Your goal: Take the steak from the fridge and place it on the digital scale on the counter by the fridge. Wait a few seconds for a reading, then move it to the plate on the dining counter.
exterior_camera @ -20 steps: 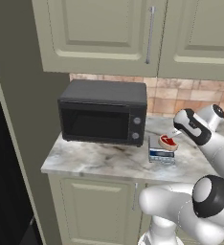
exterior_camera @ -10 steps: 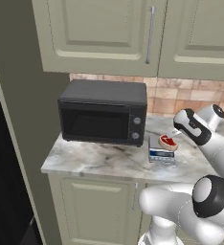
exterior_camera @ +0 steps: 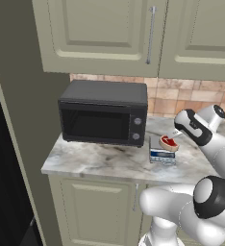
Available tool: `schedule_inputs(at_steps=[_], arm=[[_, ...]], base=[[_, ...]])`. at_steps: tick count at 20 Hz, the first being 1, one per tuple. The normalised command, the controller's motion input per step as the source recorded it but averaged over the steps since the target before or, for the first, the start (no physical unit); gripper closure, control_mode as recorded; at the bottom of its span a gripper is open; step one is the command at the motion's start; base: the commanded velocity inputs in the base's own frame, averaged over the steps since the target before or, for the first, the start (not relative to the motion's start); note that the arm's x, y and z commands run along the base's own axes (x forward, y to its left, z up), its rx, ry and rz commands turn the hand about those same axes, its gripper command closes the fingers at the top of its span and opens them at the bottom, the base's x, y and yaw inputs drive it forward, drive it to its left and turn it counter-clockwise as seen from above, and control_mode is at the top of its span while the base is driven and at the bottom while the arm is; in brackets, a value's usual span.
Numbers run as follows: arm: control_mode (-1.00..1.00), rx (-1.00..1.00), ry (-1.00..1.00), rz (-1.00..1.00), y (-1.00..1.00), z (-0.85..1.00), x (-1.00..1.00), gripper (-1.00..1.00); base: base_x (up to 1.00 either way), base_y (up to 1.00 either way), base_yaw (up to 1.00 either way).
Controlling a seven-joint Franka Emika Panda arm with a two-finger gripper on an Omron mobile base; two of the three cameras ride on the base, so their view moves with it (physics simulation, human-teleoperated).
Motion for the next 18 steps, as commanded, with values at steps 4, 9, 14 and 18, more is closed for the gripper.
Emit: schedule_inputs(at_steps=[4,9,14,18], arm=[[-1.0,0.0,0.0,0.0,0.0,0.0,0.0,-1.0],[-1.0,0.0,0.0,0.0,0.0,0.0,0.0,-1.0],[-1.0,0.0,0.0,0.0,0.0,0.0,0.0,-1.0],[-1.0,0.0,0.0,0.0,0.0,0.0,0.0,-1.0]], base=[[0.0,0.0,0.0],[0.0,0.0,0.0],[0.0,0.0,0.0],[0.0,0.0,0.0]])
